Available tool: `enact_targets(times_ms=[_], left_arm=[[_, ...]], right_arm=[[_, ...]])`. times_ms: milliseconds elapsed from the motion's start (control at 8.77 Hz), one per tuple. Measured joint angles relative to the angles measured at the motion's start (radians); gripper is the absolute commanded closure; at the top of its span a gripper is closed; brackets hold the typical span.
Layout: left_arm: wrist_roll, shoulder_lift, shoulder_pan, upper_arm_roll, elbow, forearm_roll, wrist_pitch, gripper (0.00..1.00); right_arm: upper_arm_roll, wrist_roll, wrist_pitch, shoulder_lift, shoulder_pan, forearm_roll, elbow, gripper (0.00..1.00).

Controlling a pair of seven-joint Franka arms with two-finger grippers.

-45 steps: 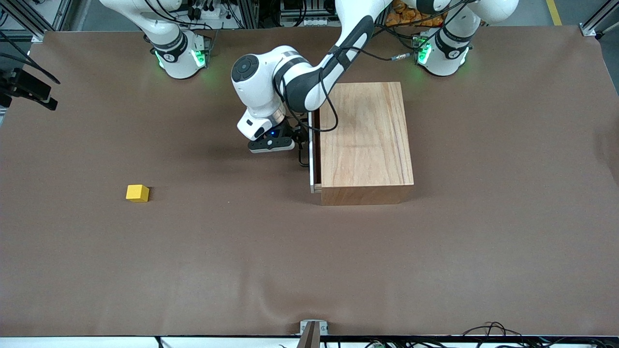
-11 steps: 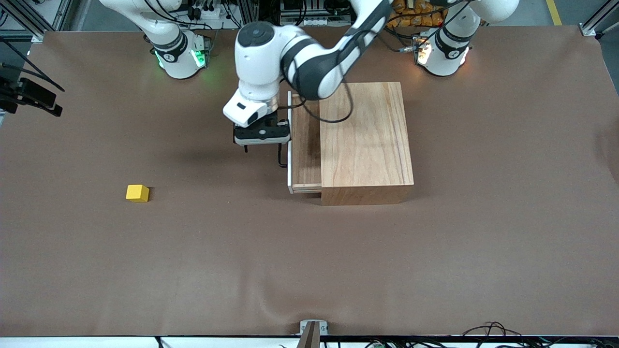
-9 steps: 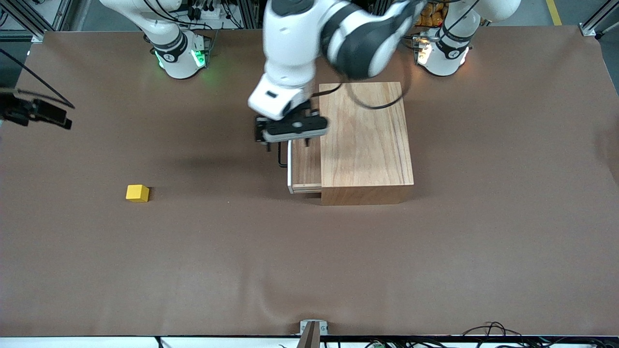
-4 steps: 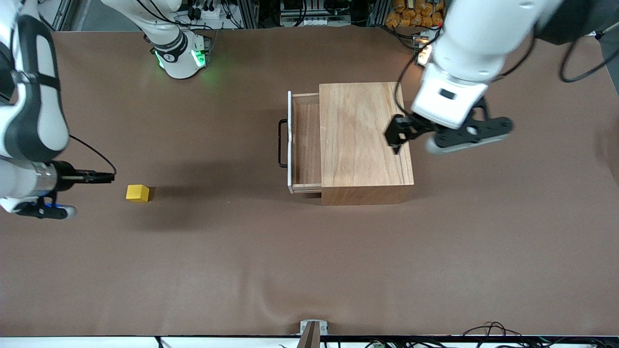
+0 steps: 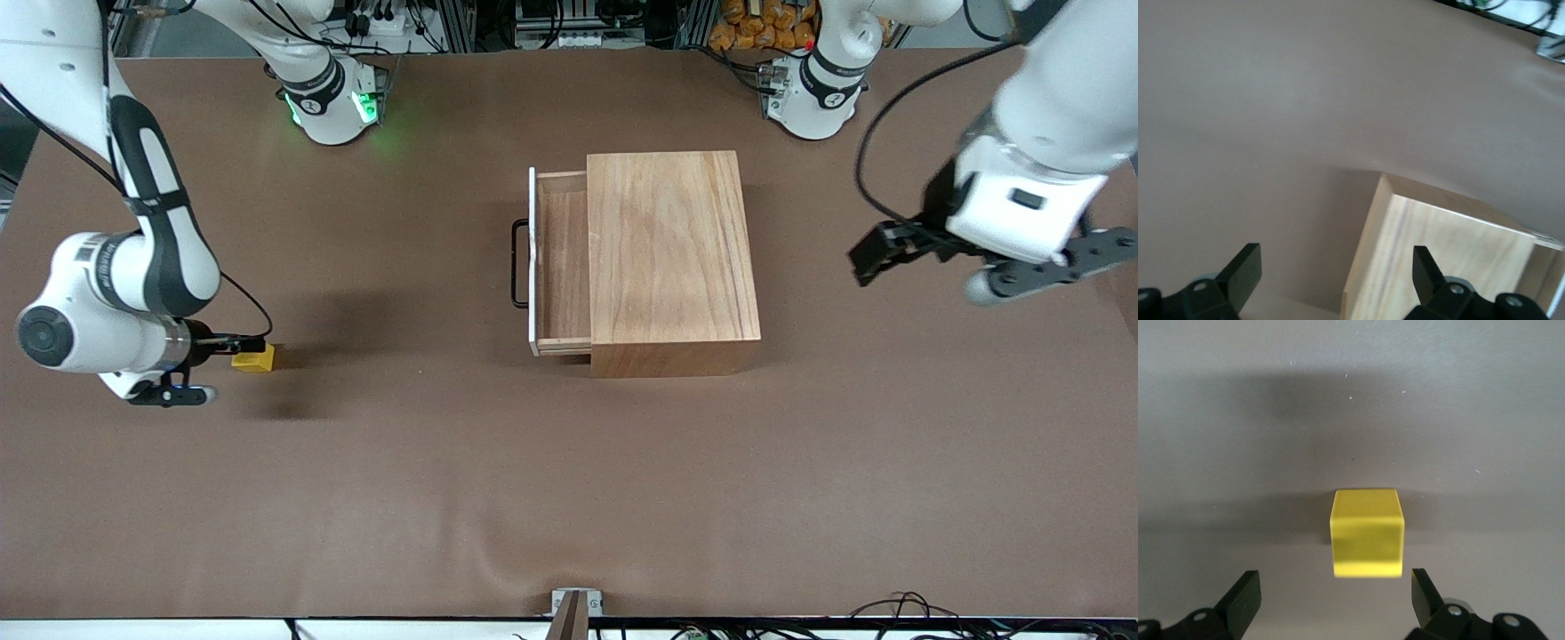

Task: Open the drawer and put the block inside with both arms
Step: 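Grasp the yellow cube with the right gripper and lift it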

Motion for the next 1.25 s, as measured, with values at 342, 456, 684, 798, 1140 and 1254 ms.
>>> enact_targets(times_ms=[342,456,684,798,1140,1254], left_arm=[[0.122,-0.043,0.083,-0.002,-0.091,0.000,-0.009,0.00],[0.129,-0.068,0.100,-0.002,-0.147,0.000,-0.003,0.00],[0.160,-0.146,0.121,-0.002,-0.325,0.000,0.078,0.00],[0.166,-0.212,0.123,-0.003,-0.457,0.000,0.168,0.00],[0.215,-0.387,0.121,-0.010,-0.705,0.000,0.316,0.00],[0.283,-0.409,0.119,-0.013,-0.705,0.001,0.322,0.00]], right_arm=[[-0.003,-0.034,0.058,0.054,-0.025,0.000,-0.003,0.39],[-0.004,-0.061,0.071,0.066,-0.045,0.000,-0.003,0.99],[-0.003,-0.076,0.073,0.079,-0.065,0.013,-0.003,1.00],[0.002,-0.076,0.064,0.079,-0.064,0.028,-0.001,1.00],[0.056,0.074,-0.212,0.067,-0.044,0.092,0.133,1.00],[0.091,0.183,-0.340,0.054,-0.020,0.140,0.222,1.00]])
